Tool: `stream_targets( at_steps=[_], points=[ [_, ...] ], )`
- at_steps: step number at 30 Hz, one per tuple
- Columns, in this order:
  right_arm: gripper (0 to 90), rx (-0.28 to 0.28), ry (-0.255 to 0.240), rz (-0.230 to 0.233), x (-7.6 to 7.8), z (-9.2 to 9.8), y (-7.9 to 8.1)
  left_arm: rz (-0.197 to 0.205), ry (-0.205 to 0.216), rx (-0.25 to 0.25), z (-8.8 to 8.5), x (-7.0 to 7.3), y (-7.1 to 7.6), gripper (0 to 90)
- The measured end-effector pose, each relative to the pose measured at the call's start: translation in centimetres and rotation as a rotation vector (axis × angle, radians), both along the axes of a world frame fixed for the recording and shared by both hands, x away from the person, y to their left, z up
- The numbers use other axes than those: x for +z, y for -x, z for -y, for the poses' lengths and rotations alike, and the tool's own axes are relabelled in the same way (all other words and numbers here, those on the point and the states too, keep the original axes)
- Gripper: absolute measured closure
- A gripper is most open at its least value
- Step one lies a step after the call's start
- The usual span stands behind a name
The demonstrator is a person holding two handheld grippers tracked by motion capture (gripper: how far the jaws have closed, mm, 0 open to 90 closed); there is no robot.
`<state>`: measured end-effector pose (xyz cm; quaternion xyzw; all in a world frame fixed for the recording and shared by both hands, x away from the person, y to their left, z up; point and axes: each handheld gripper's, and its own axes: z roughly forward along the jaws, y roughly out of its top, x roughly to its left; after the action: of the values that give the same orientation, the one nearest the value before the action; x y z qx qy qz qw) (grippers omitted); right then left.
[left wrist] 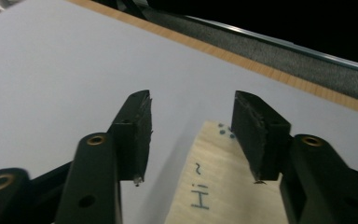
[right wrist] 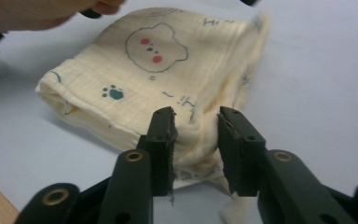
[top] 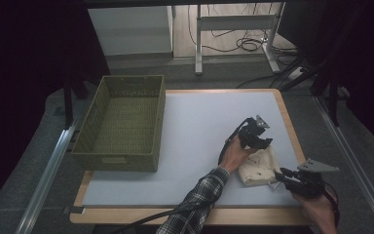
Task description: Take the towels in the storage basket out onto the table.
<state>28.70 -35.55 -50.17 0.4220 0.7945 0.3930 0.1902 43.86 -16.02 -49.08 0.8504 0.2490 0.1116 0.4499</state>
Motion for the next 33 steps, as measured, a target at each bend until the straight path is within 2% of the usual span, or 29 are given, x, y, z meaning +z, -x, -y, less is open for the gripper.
stream_targets(
  at_steps=[3, 5, 7, 10, 14, 16, 18, 23, 26, 29, 33],
  points=[
    [62.2, -0.016, 0.005, 0.020, 0.8, 0.5, 0.2, 0.009, 0.014, 0.009, -1.0, 0.8, 0.4, 41.1],
    [60.9, -0.030, 0.007, 0.032, 1.3, 0.7, 0.3, 0.013, 0.000, 0.010, -2.0, 1.2, 0.7, 39.3],
    [59.1, -0.038, 0.005, 0.046, 1.8, 0.8, 0.1, 0.018, -0.012, 0.017, -3.0, 1.3, 1.1, 38.7],
    [55.7, -0.045, 0.011, 0.046, 2.0, 0.4, -0.5, 0.001, -0.020, 0.036, -4.8, 1.0, 1.5, 38.5],
    [53.5, -0.048, 0.049, 0.020, 1.1, -0.5, -1.3, -0.033, -0.033, 0.063, -7.1, 0.0, 1.8, 38.9],
    [53.4, -0.064, 0.076, 0.005, 0.4, -0.5, -1.6, -0.053, -0.025, 0.081, -8.0, -0.6, 1.9, 39.4],
    [53.3, -0.084, 0.075, -0.015, -0.2, -0.1, -1.6, -0.081, -0.020, 0.091, -8.8, -1.5, 1.9, 39.8],
    [51.1, -0.100, 0.076, -0.051, -1.2, 0.4, -1.5, -0.110, -0.038, 0.093, -9.2, -2.8, 2.0, 41.2],
    [51.4, -0.101, 0.040, -0.081, -1.7, 0.5, -1.6, -0.112, -0.049, 0.103, -9.2, -3.4, 1.8, 41.4],
    [51.9, -0.111, 0.032, -0.086, -1.8, 0.5, -1.5, -0.104, -0.093, 0.104, -8.9, -3.9, 1.9, 42.3],
    [59.0, -0.107, 0.040, -0.100, -1.6, 0.2, -1.5, -0.112, -0.065, 0.082, -9.1, -4.3, 2.1, 47.6]
  ],
)
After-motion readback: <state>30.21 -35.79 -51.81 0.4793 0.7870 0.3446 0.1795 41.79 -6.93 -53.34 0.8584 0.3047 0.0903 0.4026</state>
